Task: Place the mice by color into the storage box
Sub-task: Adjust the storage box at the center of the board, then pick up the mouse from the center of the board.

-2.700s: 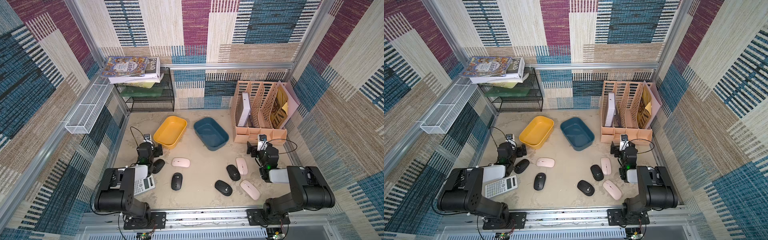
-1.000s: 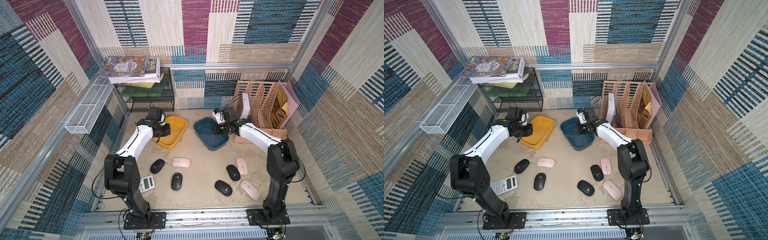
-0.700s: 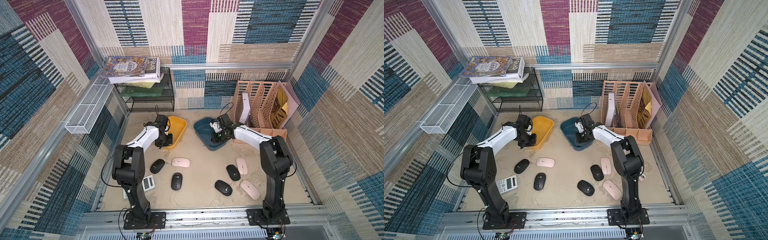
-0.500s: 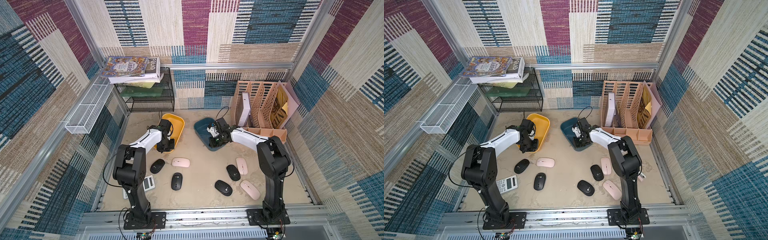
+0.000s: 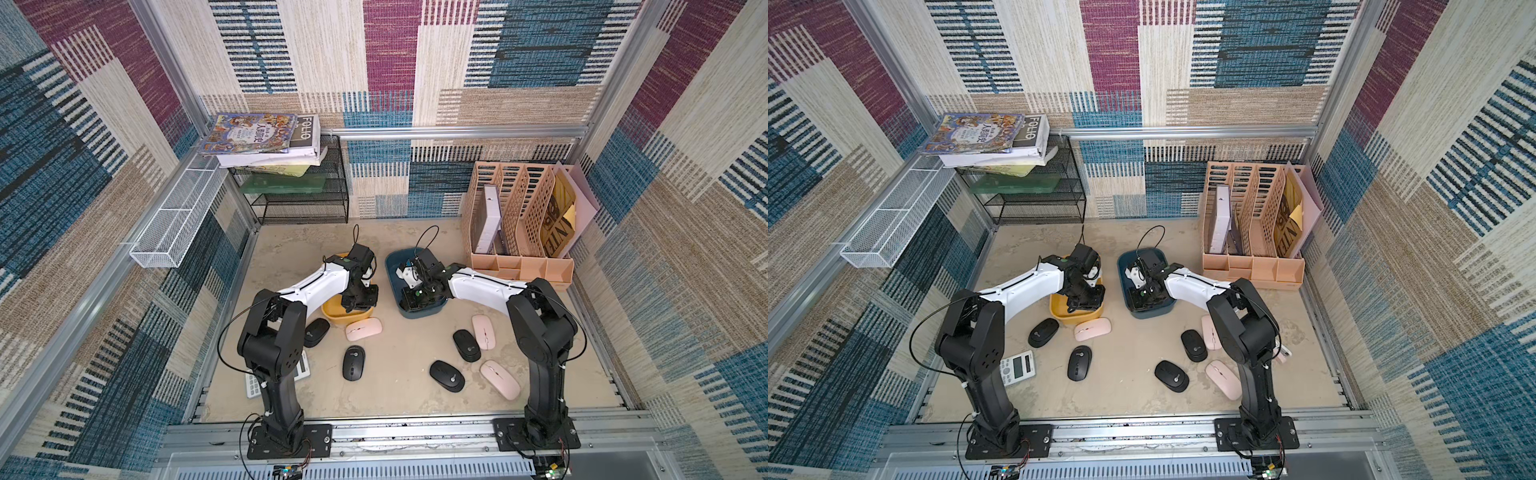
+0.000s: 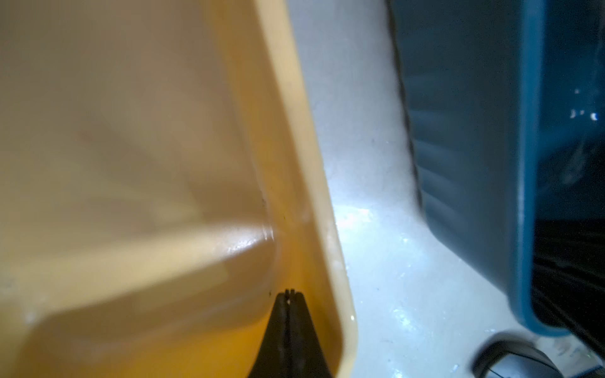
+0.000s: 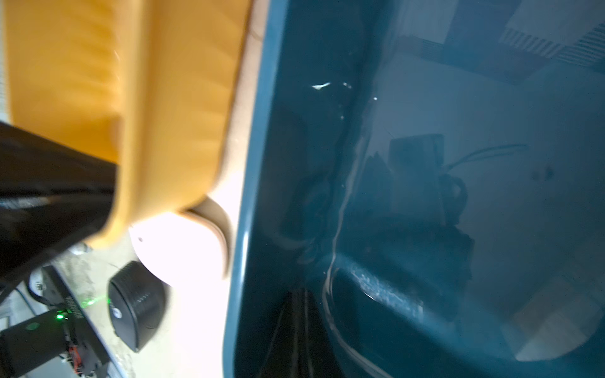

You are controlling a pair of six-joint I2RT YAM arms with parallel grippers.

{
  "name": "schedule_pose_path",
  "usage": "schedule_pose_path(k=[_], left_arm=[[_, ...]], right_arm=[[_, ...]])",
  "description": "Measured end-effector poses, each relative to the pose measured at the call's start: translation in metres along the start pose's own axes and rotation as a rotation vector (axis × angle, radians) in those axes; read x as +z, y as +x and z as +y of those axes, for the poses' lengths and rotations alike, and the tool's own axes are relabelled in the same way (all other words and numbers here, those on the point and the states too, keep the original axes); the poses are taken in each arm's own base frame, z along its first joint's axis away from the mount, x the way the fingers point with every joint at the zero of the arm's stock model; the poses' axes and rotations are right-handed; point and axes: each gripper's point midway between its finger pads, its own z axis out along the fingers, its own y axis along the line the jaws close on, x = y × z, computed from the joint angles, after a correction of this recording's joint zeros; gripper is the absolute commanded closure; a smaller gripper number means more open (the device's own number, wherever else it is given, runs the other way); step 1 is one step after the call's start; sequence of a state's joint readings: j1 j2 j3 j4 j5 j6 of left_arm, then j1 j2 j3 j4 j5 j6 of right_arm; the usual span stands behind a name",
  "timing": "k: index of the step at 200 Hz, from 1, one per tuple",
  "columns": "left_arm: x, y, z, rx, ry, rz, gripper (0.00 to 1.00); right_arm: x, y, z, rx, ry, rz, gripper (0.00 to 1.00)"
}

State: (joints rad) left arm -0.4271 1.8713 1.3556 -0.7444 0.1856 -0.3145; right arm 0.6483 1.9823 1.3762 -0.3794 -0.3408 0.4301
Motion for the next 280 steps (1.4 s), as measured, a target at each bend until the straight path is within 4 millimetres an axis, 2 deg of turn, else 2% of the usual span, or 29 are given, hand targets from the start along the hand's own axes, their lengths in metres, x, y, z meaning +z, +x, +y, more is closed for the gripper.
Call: schedule_pose_path(k=[24,54,79,86,92,99,108,119,131,137,146,161,164,171,183,196,212,235,259,280], left_arm=[[0.001,-0.003,-0.012,0.004,0.031,-0.008,1.00],[-0.010,-0.004,-0.012,0.003,0.032,-0.032,1.00],[-0.020,0.002,-0.006,0.009,0.011,-0.048,1.00],[-0.025,0.006,-0.005,0.009,0.011,-0.049,1.00],[-0.030,0.009,-0.002,0.007,0.005,-0.057,1.00],[-0.040,0.011,0.001,0.005,-0.007,-0.076,0.94],[-0.055,0.013,0.001,0.008,-0.003,-0.111,0.81],[-0.077,0.012,-0.003,0.015,0.013,-0.172,0.62],[-0.103,0.013,-0.011,0.013,0.050,-0.243,0.39],[-0.116,0.014,-0.015,0.010,0.071,-0.278,0.32],[-0.135,0.017,-0.022,0.013,0.104,-0.330,0.27],[-0.161,0.024,-0.035,0.013,0.176,-0.406,0.15],[-0.164,0.026,-0.037,0.017,0.186,-0.414,0.14],[-0.169,0.032,-0.042,0.017,0.213,-0.427,0.13],[-0.171,0.045,-0.050,0.013,0.248,-0.427,0.10],[-0.168,0.059,-0.060,0.022,0.281,-0.407,0.10],[-0.162,0.072,-0.068,0.032,0.297,-0.382,0.10],[-0.153,0.083,-0.074,0.042,0.298,-0.350,0.10],[-0.147,0.087,-0.077,0.055,0.289,-0.342,0.11],[-0.141,0.095,-0.081,0.077,0.294,-0.325,0.12]], right_arm=[[0.003,-0.008,0.002,0.033,-0.019,-0.020,1.00],[0.004,-0.018,0.007,0.042,-0.034,-0.040,1.00],[-0.004,-0.029,0.011,0.043,-0.049,-0.066,1.00],[-0.010,-0.030,0.012,0.043,-0.048,-0.072,0.93],[-0.021,-0.032,0.015,0.038,-0.050,-0.085,0.83],[-0.034,-0.035,0.017,0.030,-0.050,-0.105,0.72],[-0.056,-0.040,0.022,0.014,-0.047,-0.145,0.57],[-0.086,-0.042,0.027,-0.008,-0.040,-0.195,0.39],[-0.117,-0.040,0.026,-0.028,-0.017,-0.245,0.25],[-0.132,-0.035,0.020,-0.032,0.007,-0.265,0.21],[-0.147,-0.025,0.008,-0.018,0.046,-0.280,0.17],[-0.162,0.004,-0.027,0.039,0.136,-0.271,0.15],[-0.163,0.012,-0.036,0.057,0.151,-0.262,0.15],[-0.165,0.029,-0.054,0.098,0.184,-0.243,0.01],[-0.166,0.064,-0.087,0.186,0.248,-0.193,0.04],[-0.168,0.092,-0.108,0.252,0.291,-0.157,0.04],[-0.168,0.109,-0.121,0.294,0.312,-0.138,0.04],[-0.168,0.119,-0.134,0.329,0.350,-0.113,0.03],[-0.171,0.130,-0.130,0.326,0.349,-0.095,0.03],[-0.173,0.151,-0.119,0.319,0.348,-0.065,0.02]])
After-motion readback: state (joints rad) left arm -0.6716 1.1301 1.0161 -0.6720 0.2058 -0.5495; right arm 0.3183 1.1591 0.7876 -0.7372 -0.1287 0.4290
